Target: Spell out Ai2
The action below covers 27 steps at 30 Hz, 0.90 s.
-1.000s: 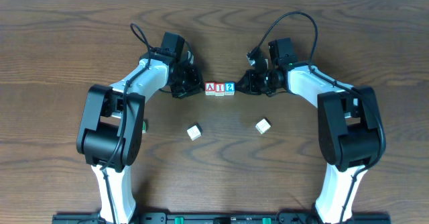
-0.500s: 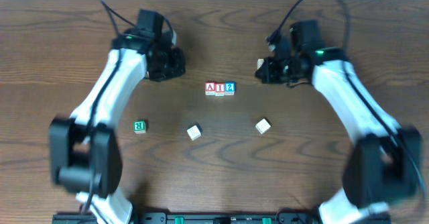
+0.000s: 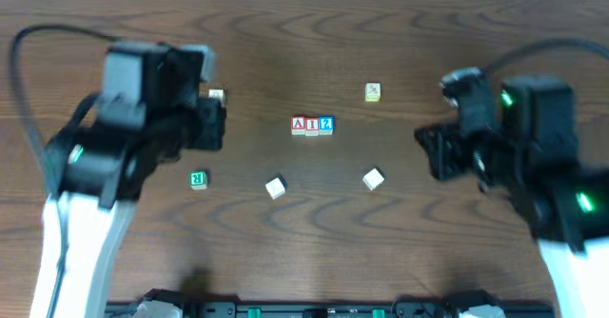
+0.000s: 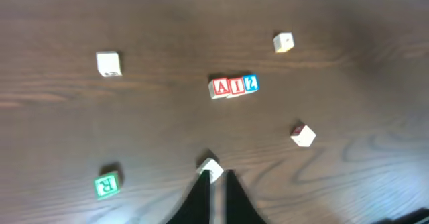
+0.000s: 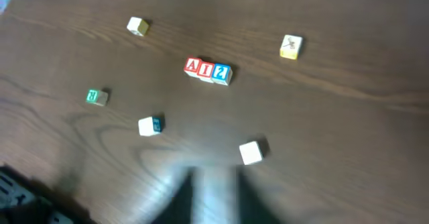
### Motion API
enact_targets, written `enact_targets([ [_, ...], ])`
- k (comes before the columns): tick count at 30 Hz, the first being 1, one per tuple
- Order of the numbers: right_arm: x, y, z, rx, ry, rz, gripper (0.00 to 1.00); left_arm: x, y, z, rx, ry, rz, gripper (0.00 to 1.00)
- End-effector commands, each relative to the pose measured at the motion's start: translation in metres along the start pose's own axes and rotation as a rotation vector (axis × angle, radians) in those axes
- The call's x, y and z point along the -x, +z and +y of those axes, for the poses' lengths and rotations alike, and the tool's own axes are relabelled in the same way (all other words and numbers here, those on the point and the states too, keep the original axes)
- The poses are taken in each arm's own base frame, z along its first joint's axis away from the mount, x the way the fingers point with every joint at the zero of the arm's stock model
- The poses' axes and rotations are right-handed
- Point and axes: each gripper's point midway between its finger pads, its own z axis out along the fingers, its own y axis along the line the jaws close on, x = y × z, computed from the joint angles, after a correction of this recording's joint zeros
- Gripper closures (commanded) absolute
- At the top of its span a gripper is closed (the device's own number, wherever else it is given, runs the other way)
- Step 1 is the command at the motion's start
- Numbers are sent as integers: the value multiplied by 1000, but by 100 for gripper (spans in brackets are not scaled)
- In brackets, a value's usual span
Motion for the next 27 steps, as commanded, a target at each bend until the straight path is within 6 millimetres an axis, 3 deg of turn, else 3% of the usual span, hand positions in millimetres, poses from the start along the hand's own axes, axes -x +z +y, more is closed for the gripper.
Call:
enact_targets([
  [1,-6,-25,0,-41,-29,-54,1,-2,-28,-3,21,68,-68,4],
  [7,-14,-54,10,-37,-55,-133,1,-22,-51,-6,21,68,-68,5],
  [25,-14,-55,10,-37,-55,-136,1,-24,-50,-6,22,65,-54,5],
  [27,-14,-55,10,-37,-55,-135,1,-23,-52,2,69,81,-65,5],
])
